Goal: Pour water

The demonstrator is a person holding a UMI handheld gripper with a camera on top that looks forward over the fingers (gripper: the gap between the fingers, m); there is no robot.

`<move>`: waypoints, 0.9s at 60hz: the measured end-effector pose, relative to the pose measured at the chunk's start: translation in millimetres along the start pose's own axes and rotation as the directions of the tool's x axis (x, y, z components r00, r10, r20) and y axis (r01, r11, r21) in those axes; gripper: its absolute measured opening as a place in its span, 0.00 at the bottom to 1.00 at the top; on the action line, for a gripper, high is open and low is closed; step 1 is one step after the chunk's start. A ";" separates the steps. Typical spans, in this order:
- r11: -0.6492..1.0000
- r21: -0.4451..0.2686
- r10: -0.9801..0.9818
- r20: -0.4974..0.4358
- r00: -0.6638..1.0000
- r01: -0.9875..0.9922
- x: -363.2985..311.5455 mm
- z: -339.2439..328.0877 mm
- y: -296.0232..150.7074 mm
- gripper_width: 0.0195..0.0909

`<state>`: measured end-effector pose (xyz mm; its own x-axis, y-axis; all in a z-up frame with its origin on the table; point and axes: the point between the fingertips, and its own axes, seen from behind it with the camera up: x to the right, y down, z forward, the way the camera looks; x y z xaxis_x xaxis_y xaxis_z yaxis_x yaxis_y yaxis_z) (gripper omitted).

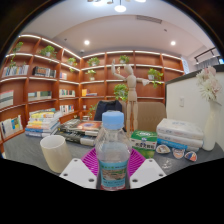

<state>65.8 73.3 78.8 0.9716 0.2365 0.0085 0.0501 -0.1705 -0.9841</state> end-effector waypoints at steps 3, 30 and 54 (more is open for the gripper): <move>1.000 0.003 0.006 -0.003 1.000 -0.006 0.9 0.2 -0.2 0.18; 0.996 -0.026 0.088 -0.100 0.991 -0.091 12.4 -58.0 -10.5 0.79; 0.997 -0.065 0.022 -0.252 0.967 -0.040 40.0 -170.0 -20.9 0.80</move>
<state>142.9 -76.3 129.8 0.9994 -0.0166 0.0310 0.0261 -0.2413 -0.9701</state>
